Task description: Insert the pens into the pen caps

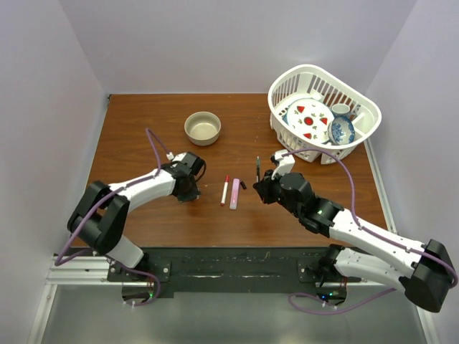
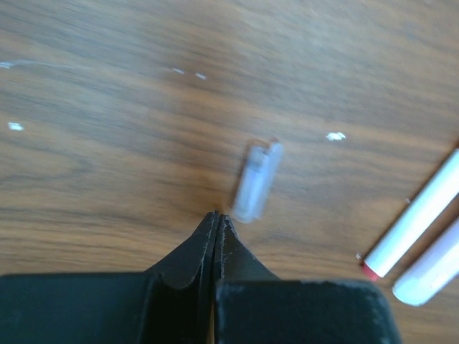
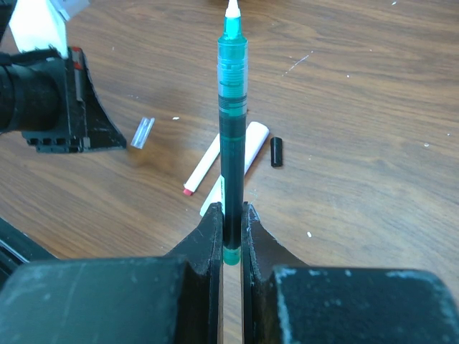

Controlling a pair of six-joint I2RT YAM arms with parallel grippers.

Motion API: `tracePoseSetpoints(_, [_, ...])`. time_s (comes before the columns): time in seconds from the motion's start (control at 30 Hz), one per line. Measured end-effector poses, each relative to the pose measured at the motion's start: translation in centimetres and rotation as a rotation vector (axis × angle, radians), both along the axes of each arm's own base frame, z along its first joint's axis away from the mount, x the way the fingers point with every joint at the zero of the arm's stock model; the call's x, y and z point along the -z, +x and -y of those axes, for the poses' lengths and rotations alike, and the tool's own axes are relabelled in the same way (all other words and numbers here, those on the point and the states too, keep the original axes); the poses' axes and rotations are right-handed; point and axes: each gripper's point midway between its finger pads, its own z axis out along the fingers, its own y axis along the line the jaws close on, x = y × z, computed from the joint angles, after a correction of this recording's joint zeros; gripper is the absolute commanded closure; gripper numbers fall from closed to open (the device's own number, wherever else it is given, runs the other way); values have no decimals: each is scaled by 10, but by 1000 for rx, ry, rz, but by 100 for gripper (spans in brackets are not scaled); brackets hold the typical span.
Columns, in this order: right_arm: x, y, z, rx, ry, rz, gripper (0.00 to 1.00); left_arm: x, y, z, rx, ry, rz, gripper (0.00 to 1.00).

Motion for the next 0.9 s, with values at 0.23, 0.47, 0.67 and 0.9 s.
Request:
tracePoseSetpoints(0.23, [-3, -1, 1, 2, 6, 7, 100, 5, 0, 21, 51, -37, 1, 100])
tracePoseSetpoints(0.47, [-7, -2, 4, 4, 12, 17, 100, -1, 30, 34, 97, -17, 48, 100])
tracePoseSetpoints(0.67, [-12, -2, 8, 13, 15, 31, 100, -29, 64, 41, 160, 26, 157, 100])
tracePoseSetpoints(0.9, [-13, -2, 12, 19, 0, 41, 100, -52, 69, 41, 423, 99, 219, 65])
